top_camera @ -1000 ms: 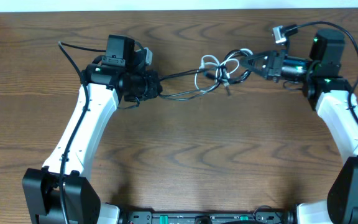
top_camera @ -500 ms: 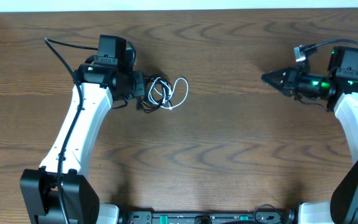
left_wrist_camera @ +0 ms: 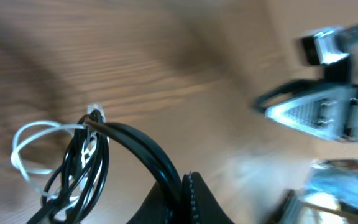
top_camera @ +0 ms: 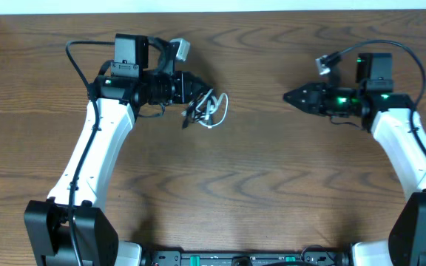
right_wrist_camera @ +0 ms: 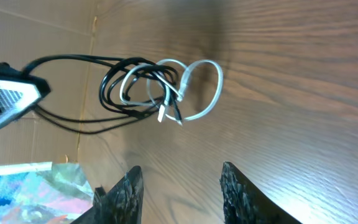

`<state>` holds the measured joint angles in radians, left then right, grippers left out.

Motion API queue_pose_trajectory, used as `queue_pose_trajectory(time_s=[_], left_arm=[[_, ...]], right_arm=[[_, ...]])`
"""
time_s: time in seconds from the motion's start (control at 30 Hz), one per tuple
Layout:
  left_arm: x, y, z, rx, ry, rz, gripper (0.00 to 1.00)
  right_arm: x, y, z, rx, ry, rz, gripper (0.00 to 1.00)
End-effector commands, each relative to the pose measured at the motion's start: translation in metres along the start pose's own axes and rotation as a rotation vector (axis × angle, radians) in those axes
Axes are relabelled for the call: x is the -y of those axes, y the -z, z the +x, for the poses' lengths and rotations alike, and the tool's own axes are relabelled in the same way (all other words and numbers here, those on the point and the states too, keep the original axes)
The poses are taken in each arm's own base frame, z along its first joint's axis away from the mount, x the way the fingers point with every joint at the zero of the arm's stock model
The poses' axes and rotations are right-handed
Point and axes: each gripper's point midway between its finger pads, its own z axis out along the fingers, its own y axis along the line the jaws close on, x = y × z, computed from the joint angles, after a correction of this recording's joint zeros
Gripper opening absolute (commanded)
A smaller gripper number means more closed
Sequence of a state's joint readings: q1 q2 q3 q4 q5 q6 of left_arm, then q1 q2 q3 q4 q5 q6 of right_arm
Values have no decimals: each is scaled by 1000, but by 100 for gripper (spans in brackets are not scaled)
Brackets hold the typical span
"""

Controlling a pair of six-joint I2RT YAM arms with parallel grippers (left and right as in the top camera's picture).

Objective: Untangle cables

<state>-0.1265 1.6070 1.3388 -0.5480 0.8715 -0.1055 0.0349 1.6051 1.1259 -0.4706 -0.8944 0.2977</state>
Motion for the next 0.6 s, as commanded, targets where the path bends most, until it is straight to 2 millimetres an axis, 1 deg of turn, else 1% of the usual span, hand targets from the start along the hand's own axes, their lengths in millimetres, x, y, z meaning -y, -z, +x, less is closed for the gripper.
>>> queue_pose_trajectory(time_s=[0.0, 0.2, 0.3, 0.4, 0.47, 0.57], left_arm=[[34, 5, -2, -18, 119, 177, 7], [35, 4, -5, -32, 360, 180, 7], [36, 4, -7, -34, 445, 183, 7], [40, 2, -9, -34, 463, 192, 8], [44, 0, -9, -34, 459, 200, 7], [53, -5, -11, -34, 433, 217, 7]], right_arm=[[-12, -9, -2, 13, -24, 16, 36], [-26, -31, -5, 46, -53, 62, 38], [-34, -42, -4, 62, -65, 80, 41], [-44, -52, -2, 69, -67, 84, 45], [-46, -58, 1, 76, -77, 106, 47], [-53, -69, 7, 72, -69, 110, 47]])
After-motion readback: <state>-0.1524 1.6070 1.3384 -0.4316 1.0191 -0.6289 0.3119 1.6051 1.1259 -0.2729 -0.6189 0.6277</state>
